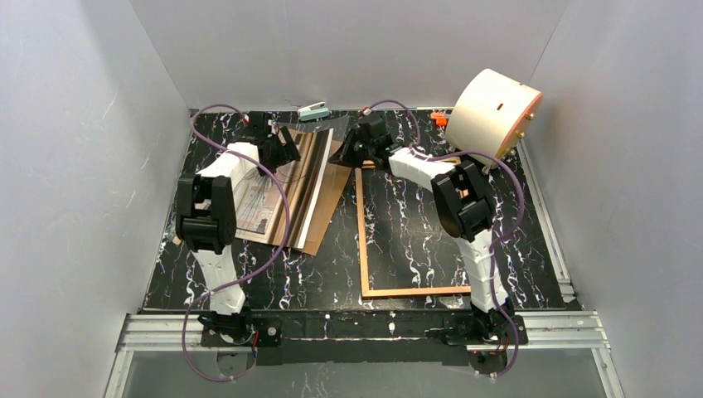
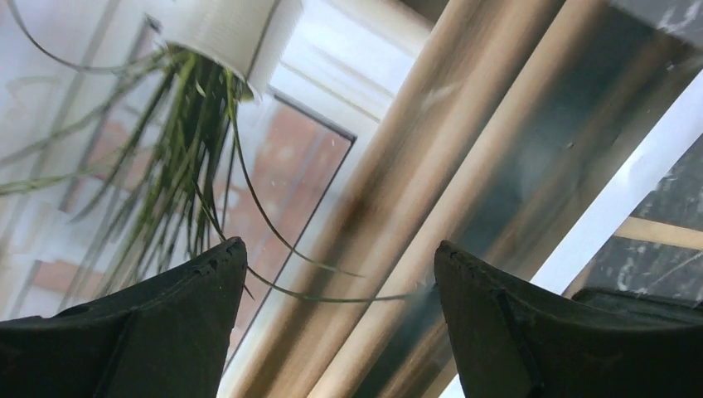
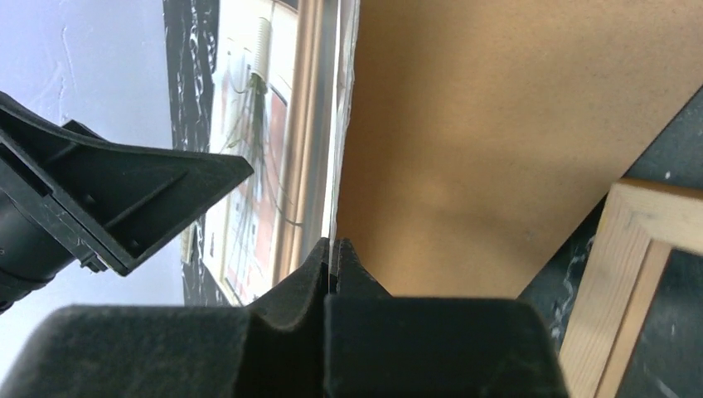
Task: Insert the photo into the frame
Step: Pick up the photo frame item at the center of the board.
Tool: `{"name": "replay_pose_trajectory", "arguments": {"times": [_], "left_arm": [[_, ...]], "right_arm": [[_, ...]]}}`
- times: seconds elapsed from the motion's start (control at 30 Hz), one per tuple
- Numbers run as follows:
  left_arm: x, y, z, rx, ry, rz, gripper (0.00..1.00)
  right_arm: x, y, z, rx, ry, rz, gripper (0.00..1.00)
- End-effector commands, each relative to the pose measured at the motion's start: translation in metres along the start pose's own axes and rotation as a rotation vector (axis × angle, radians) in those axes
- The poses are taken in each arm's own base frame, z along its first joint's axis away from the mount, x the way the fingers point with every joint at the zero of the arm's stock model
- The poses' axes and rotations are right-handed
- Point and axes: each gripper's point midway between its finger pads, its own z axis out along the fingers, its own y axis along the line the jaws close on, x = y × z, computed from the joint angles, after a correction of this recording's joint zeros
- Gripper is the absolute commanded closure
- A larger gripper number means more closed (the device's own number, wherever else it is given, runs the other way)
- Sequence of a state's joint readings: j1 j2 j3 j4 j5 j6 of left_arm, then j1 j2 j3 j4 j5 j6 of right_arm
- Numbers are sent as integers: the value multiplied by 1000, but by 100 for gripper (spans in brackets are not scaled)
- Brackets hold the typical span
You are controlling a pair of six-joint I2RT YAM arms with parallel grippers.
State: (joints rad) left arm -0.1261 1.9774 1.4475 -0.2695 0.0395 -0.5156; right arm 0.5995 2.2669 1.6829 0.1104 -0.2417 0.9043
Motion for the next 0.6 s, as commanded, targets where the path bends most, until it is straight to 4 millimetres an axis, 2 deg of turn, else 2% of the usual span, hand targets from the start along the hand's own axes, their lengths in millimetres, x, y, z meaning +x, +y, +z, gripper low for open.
{"name": "replay_pose_trajectory", "arguments": {"times": [0.0, 0.13, 0.23, 0.4, 0.57], "left_arm": [[-45, -15, -60, 32, -125, 31, 17], [-45, -10, -68, 22, -124, 39, 13], [-44, -8, -74, 32, -125, 33, 9], [-39, -14, -87, 74, -117, 37, 4], [-19, -19, -96, 134, -70, 43, 4]], "right_arm": [[-16, 54, -66, 13, 73, -54, 99], [-11, 51, -93, 95, 137, -61, 99], [-17, 60, -112, 109, 118, -104, 99], [-46, 78, -143, 160, 9, -186, 99], [-69, 77, -182, 247, -79, -244, 99]]}}
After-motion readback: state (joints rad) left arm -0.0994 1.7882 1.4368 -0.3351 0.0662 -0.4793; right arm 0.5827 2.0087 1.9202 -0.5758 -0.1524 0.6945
